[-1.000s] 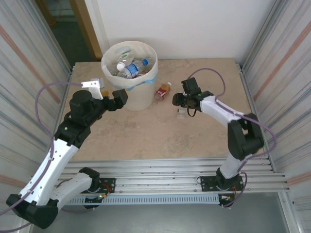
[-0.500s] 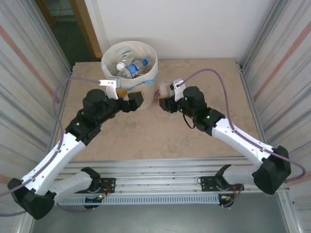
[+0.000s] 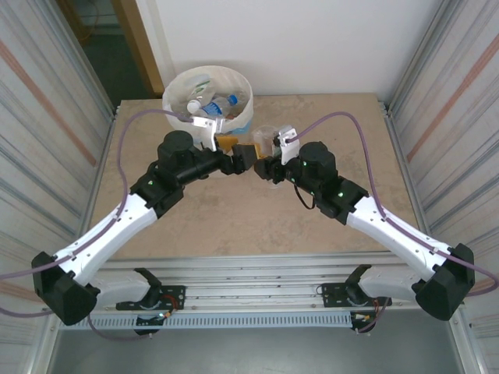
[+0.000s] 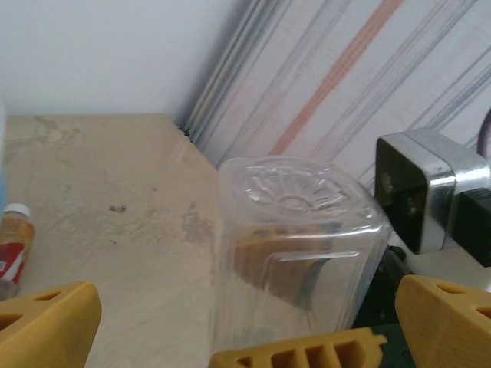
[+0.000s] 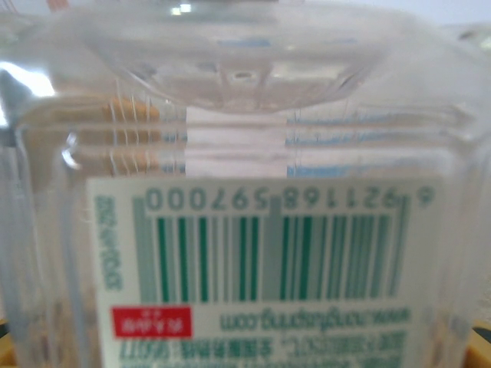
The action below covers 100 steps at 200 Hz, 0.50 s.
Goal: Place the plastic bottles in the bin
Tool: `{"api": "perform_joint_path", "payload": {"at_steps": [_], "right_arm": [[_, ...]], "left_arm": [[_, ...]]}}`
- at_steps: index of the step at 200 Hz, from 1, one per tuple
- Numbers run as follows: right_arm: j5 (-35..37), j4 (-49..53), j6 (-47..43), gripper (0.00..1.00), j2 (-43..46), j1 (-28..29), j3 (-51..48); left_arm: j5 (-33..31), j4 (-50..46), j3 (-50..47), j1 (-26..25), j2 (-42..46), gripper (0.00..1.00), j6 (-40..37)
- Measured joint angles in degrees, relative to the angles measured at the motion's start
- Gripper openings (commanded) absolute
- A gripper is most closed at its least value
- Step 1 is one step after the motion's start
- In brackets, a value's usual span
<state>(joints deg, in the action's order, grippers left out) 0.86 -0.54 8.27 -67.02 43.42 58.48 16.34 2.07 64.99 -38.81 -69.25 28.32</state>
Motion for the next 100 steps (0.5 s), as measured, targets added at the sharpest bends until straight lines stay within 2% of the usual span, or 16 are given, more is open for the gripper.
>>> {"api": "perform_joint_path", "payload": {"at_steps": [100], "right_arm": [[-1.0, -0.8, 0.0, 0.46, 0.0, 1.2, 0.0]], "left_arm": [[3.5, 2.7, 2.3, -1.1, -5.4, 0.86, 0.3]]}}
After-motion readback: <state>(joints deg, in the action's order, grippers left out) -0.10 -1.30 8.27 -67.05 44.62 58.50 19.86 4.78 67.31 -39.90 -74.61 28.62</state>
